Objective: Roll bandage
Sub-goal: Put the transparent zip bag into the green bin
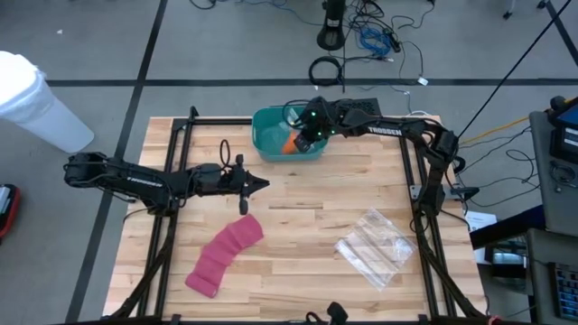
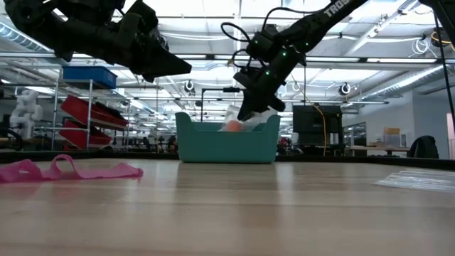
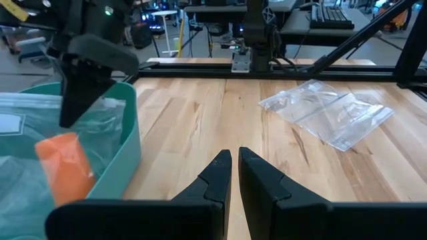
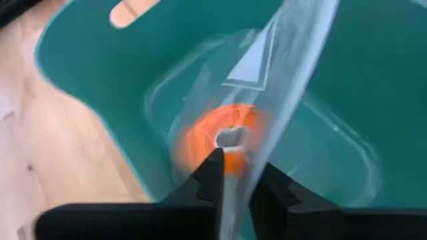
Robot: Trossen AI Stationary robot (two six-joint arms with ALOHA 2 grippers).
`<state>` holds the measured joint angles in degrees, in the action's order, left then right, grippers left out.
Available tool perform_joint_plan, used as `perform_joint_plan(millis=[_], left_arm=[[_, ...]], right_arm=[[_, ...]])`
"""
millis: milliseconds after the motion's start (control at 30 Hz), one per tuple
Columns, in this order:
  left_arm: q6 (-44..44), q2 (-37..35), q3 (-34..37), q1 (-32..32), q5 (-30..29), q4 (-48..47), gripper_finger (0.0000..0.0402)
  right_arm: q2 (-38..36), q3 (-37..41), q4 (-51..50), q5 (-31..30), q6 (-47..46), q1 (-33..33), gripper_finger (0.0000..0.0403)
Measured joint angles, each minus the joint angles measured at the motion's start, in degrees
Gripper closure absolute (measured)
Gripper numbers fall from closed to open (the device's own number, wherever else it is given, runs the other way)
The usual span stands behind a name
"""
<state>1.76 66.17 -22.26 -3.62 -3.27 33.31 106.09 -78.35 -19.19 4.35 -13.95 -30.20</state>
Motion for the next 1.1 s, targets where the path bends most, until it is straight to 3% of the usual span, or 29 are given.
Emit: perform_joint_plan(millis=[100, 267, 433, 733, 933, 1100], left_arm=[[0.0, 0.0, 0.0, 0.0, 0.0, 0.0, 0.0366], [-1.5, 0.0, 0.0, 0.0, 0.0, 0.0, 0.0366], [-1.5, 0.0, 0.0, 0.0, 0.0, -1.1, 0.0366], [-1.5, 0.0, 0.0, 0.0, 0.0, -1.2, 0.0366], [-1.5, 0.0, 0.0, 0.0, 0.0, -0.7, 0.0366], [-1.5, 0.0, 0.0, 0.0, 0.0, -0.1, 0.0366]], right_arm=[[0.0, 0.0, 0.0, -0.2, 1.1, 0.1, 0.0316], [-0.4, 0.0, -2.7, -5.7, -0.8, 0.0, 0.0249], [-2.8, 0.0, -6.1, -6.0, -5.3, 0.0, 0.0218], [-7.9, 0.0, -10.7, -13.2, -4.8, 0.2, 0.023], [-6.6, 0.0, -9.4, -10.3, -2.7, 1.5, 0.0252], [-3.5, 0.0, -8.8, -11.6, -1.2, 1.3, 0.0285]])
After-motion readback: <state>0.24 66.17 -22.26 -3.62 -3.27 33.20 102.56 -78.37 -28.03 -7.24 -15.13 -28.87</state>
